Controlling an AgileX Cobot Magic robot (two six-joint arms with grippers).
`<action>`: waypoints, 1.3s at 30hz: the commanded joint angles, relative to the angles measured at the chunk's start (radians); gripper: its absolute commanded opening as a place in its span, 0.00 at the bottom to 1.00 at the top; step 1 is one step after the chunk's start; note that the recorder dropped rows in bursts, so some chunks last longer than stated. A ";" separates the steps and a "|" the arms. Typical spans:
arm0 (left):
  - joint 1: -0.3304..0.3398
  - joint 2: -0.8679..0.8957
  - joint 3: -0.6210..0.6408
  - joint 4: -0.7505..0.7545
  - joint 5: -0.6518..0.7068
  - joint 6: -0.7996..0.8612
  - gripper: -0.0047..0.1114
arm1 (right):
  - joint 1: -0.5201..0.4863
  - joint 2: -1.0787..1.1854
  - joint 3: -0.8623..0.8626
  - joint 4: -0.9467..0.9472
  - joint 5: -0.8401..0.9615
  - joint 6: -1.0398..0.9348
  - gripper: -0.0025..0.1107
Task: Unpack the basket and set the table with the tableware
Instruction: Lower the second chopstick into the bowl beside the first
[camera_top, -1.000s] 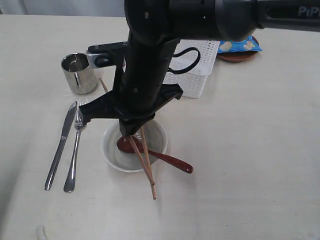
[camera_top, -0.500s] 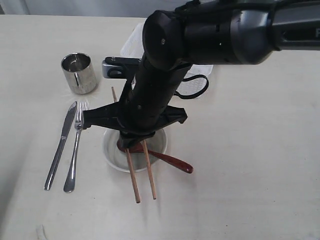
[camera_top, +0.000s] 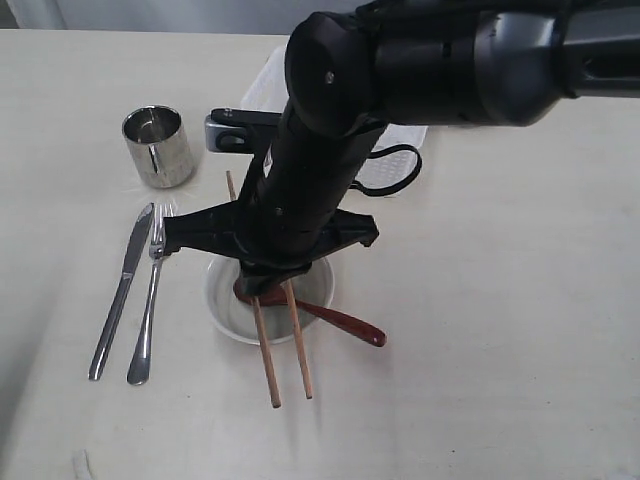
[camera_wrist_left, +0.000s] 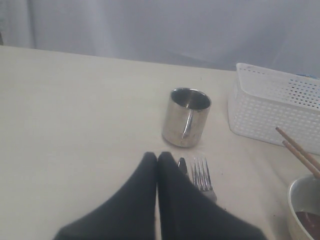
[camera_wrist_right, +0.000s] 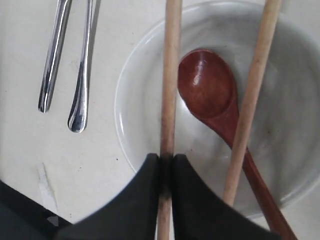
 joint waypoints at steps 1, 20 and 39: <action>0.001 -0.004 0.003 -0.001 -0.011 0.001 0.04 | -0.001 -0.022 0.005 -0.055 0.013 0.027 0.02; 0.001 -0.004 0.003 -0.001 -0.011 0.001 0.04 | -0.003 -0.013 0.046 -0.078 -0.075 0.061 0.02; 0.001 -0.004 0.003 -0.001 -0.011 0.001 0.04 | -0.003 -0.013 0.046 -0.099 -0.083 0.061 0.02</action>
